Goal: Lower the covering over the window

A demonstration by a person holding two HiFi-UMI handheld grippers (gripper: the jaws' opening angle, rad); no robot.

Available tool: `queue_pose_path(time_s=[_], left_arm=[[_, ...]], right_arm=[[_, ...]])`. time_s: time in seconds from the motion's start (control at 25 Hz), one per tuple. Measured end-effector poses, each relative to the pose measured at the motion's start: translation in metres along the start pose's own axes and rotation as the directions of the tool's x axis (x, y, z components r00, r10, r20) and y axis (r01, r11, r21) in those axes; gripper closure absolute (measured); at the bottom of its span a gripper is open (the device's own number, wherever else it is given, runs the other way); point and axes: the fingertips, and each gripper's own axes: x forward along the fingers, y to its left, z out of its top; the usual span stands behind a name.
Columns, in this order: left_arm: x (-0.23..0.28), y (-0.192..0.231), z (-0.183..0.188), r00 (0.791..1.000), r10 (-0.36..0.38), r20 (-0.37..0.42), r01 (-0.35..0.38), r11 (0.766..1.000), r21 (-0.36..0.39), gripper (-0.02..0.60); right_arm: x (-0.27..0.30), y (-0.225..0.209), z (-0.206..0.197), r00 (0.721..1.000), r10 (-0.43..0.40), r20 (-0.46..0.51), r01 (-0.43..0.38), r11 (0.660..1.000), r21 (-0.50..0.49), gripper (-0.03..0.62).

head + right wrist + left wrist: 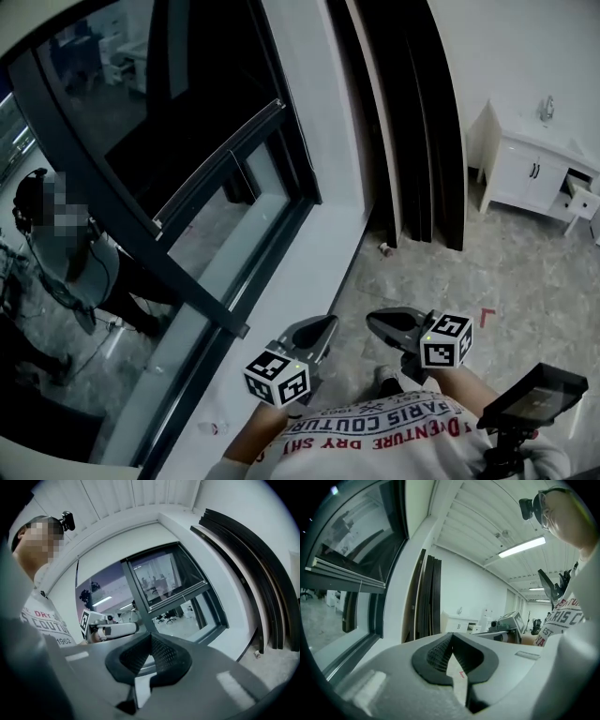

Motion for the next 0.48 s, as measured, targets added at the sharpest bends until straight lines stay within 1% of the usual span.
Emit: queue_pose_path(time_s=[0.12, 0.24, 0.48], left_arm=[[0.046, 0.024, 0.007, 1.000, 0.005, -0.024, -0.006, 1.000, -0.012, 0.578], [0.097, 0.046, 0.019, 0.999, -0.016, -0.033, 0.014, 0.999, -0.051, 0.578], [0.191, 0.088, 0.063, 0.999, -0.034, -0.006, 0.033, 0.991, -0.129, 0.578]], right_arm=[[0.005, -0.050, 0.017, 1.000, -0.001, 0.003, 0.001, 1.000, 0.025, 0.588], [0.008, -0.100, 0.041, 1.000, -0.005, 0.001, 0.005, 0.999, 0.032, 0.588], [0.003, -0.193, 0.107, 0.999, -0.028, 0.025, 0.027, 0.999, 0.021, 0.588]])
